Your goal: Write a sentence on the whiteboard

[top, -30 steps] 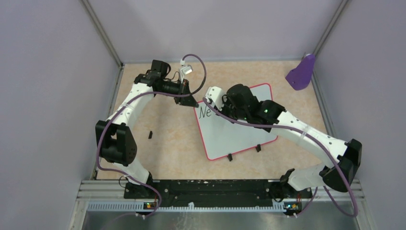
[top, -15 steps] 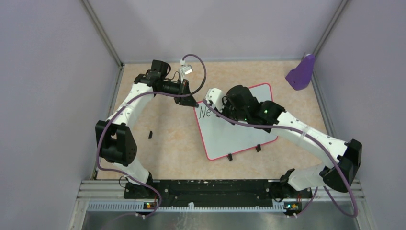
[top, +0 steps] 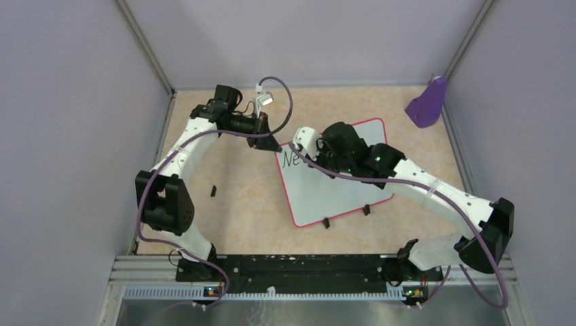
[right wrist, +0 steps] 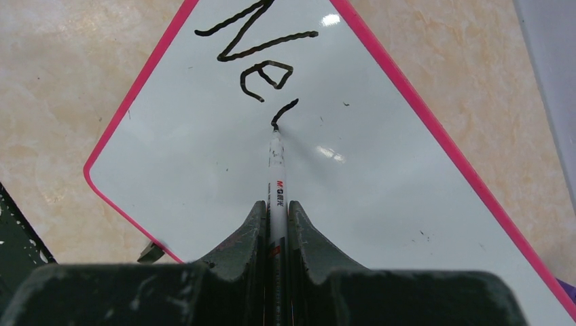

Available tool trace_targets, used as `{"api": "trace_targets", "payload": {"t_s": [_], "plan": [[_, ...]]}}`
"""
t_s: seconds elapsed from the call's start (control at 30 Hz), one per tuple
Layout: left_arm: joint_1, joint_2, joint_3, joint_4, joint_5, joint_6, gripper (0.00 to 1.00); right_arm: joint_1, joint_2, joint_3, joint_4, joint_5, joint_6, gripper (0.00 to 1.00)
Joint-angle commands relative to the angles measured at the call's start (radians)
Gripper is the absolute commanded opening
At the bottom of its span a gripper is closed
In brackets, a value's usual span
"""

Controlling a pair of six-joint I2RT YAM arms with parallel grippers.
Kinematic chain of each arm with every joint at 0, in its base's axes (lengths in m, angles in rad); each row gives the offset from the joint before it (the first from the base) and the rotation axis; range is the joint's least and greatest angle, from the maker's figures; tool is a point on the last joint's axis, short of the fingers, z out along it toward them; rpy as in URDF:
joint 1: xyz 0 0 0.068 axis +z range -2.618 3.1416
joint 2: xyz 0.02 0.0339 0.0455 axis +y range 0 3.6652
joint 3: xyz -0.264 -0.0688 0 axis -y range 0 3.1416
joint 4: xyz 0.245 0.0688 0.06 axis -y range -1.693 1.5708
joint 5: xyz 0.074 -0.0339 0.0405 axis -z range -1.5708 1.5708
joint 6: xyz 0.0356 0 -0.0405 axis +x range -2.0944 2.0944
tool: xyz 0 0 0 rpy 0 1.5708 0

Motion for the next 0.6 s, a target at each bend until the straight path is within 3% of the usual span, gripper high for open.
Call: {"api": "trace_targets", "payload": {"t_s": [0.0, 0.57], "plan": [[-0.010, -0.024, -0.005, -0.009, 0.004, 0.000, 0.00, -0.032, -0.023, 0.037, 0.018, 0.059, 0.003, 0.00], [-0.010, -0.027, -0.008, -0.008, -0.003, 0.000, 0.00, -0.050, 0.002, 0.068, 0.053, 0.073, 0.004, 0.00]]}}
